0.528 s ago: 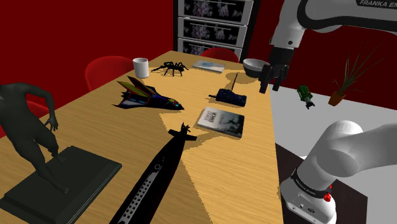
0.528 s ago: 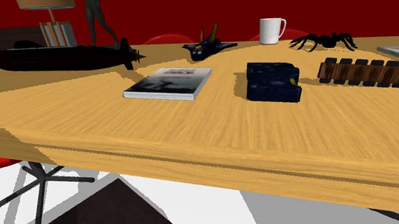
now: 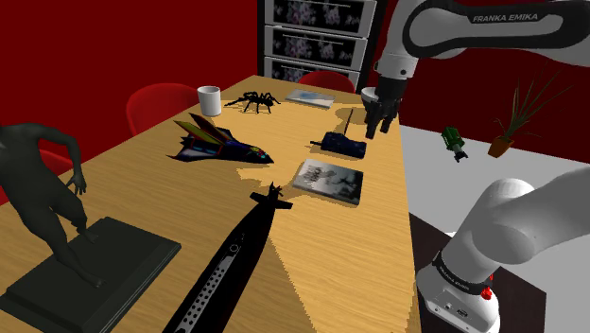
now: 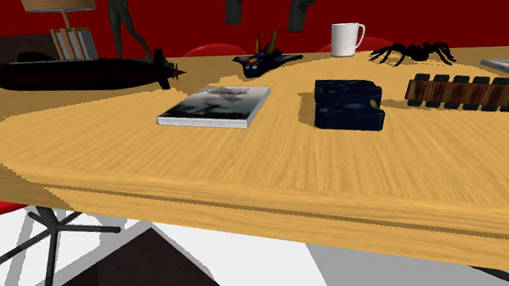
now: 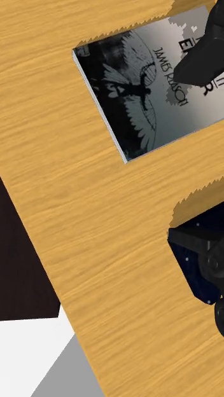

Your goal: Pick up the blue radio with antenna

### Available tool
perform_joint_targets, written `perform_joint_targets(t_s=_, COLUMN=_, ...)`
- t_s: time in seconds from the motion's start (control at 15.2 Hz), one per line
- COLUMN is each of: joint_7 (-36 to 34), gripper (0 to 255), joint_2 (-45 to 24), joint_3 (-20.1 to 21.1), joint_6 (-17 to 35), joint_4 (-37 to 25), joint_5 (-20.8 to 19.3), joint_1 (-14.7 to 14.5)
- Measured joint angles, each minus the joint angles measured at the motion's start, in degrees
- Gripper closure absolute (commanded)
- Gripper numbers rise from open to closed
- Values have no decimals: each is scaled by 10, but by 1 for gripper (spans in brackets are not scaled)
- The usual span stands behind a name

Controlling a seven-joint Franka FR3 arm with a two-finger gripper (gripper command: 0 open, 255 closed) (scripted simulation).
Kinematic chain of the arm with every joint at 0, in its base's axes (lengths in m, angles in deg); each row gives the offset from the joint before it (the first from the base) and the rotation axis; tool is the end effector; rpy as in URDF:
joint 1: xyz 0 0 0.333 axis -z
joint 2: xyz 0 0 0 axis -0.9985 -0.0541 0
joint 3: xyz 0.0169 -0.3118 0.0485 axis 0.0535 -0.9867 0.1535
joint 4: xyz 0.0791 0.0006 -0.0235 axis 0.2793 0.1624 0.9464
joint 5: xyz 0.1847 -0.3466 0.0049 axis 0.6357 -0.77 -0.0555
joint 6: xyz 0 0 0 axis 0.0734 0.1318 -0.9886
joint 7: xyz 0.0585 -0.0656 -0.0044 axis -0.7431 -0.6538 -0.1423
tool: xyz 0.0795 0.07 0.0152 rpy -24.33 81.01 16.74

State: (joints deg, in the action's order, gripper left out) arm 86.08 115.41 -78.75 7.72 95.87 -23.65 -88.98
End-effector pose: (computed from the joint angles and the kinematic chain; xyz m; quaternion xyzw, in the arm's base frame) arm 0.3623 -0.0217 0.5420 -0.9978 0.0002 0.0371 0.0546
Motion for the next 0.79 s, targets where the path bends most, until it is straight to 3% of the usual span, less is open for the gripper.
perform_joint_targets(t_s=0.79, joint_7=193, gripper=0, joint_2=-247, joint_3=-24, joint_6=151, joint_4=-128, joint_5=-12, joint_1=-45)
